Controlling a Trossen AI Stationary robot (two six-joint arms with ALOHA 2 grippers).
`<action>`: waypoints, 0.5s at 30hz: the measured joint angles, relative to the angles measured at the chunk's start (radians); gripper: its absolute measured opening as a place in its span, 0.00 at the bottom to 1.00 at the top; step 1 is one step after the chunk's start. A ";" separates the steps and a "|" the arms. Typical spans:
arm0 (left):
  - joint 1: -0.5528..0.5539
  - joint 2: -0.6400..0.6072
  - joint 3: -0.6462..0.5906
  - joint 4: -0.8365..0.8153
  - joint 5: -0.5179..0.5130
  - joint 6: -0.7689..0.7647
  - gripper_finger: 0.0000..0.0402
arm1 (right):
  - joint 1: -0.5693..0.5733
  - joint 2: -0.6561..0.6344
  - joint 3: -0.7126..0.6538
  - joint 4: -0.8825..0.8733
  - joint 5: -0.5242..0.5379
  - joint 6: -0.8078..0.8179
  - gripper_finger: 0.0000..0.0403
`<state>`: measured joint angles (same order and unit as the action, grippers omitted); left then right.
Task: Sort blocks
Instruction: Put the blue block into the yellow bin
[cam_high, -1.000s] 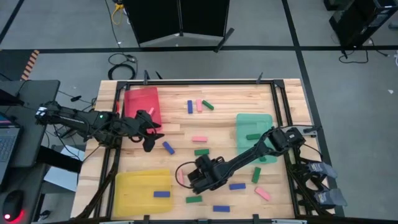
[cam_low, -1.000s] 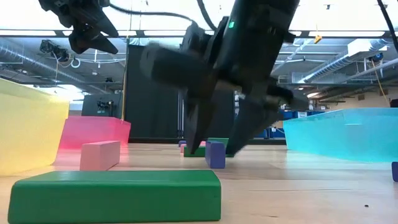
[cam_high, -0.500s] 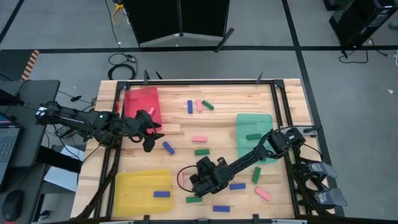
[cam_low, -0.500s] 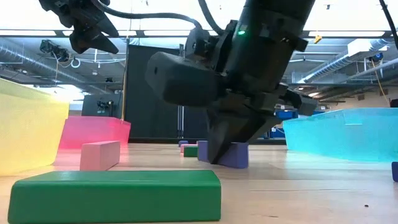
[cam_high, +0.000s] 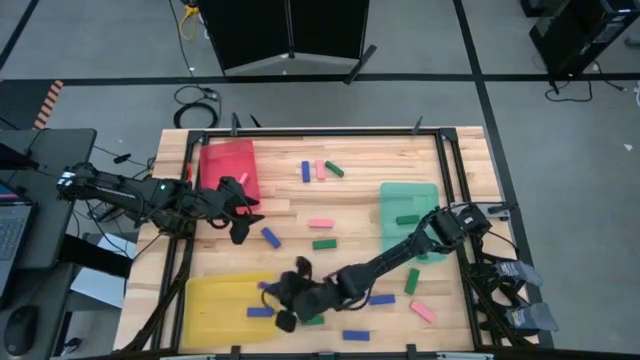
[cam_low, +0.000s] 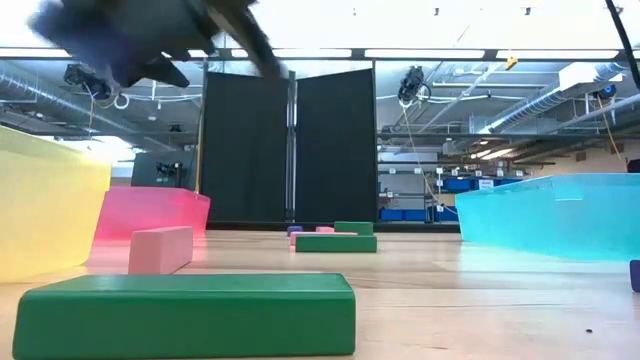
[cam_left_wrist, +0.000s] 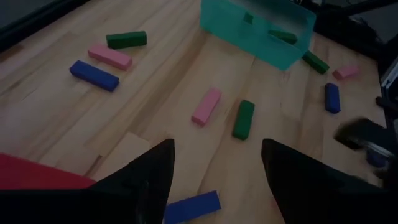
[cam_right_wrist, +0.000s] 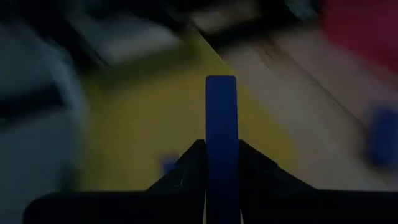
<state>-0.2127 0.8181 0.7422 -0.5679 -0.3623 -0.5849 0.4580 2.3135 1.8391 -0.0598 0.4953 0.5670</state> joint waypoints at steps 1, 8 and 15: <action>0.000 0.000 0.000 -0.006 0.000 -0.003 0.62 | -0.006 0.001 0.000 0.075 -0.031 -0.043 0.17; 0.000 0.001 0.000 -0.014 0.000 -0.011 0.62 | -0.031 0.030 0.000 0.254 -0.125 -0.095 0.17; 0.000 0.029 0.000 -0.010 0.000 -0.017 0.62 | -0.034 0.085 0.002 0.381 -0.211 -0.050 0.52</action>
<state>-0.2123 0.8472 0.7424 -0.5778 -0.3620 -0.6018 0.4243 2.3984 1.8408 0.3209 0.2843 0.5174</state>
